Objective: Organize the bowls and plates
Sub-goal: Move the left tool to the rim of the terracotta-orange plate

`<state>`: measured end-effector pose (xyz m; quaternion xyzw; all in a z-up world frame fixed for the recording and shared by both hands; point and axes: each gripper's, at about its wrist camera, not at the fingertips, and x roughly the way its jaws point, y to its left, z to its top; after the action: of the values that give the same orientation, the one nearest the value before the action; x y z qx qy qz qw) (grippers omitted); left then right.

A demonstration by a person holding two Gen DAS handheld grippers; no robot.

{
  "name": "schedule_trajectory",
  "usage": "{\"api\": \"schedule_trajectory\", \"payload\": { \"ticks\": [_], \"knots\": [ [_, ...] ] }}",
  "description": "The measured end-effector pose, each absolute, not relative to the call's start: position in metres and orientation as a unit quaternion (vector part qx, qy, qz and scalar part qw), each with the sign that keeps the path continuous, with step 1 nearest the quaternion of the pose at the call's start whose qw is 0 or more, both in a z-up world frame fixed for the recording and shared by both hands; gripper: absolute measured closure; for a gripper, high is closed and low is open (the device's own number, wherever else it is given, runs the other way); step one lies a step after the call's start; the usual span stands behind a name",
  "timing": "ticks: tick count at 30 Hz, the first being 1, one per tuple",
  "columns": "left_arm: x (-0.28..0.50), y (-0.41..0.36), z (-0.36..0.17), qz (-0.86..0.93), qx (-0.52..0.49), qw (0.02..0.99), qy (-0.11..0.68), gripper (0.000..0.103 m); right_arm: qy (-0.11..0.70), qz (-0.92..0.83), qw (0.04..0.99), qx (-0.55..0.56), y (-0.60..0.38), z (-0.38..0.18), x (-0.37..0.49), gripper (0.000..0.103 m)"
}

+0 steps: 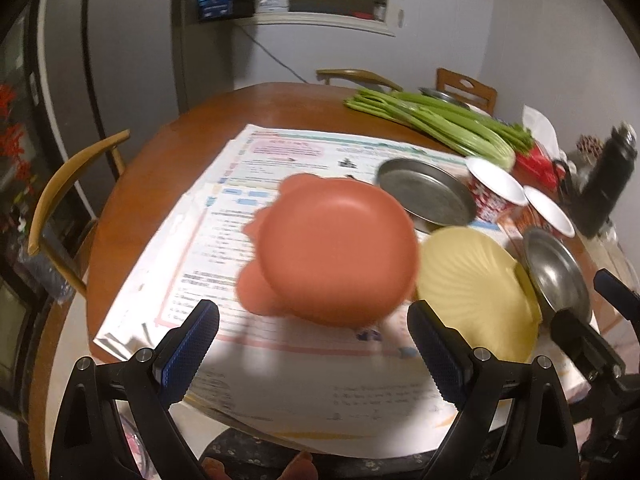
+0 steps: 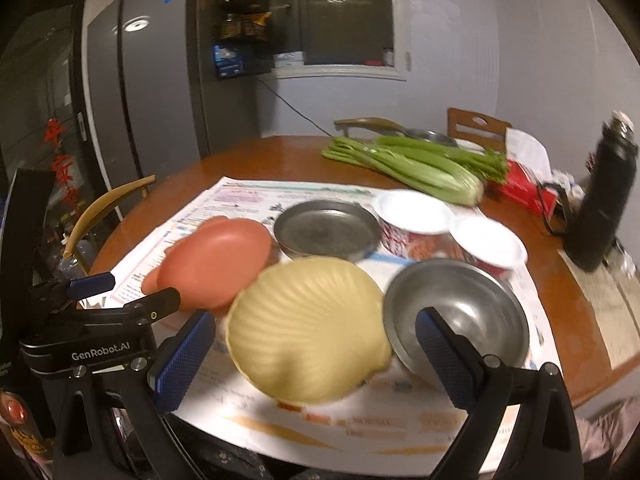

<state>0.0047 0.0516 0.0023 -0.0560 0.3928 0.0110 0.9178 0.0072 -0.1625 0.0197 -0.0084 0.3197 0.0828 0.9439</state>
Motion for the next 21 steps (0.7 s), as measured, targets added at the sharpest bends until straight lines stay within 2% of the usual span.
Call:
{"api": "schedule_trajectory", "payload": {
  "ticks": [15, 21],
  "knots": [
    [0.045, 0.116, -0.007, 0.030, -0.121, 0.898, 0.423, 0.008, 0.367, 0.144, 0.918, -0.041, -0.119, 0.006, 0.075, 0.002],
    [0.070, 0.120, -0.020, 0.014, -0.130, 0.881, 0.455, 0.008, 0.394, 0.165, 0.903, -0.055, -0.099, -0.011, 0.100, 0.008]
  ]
}}
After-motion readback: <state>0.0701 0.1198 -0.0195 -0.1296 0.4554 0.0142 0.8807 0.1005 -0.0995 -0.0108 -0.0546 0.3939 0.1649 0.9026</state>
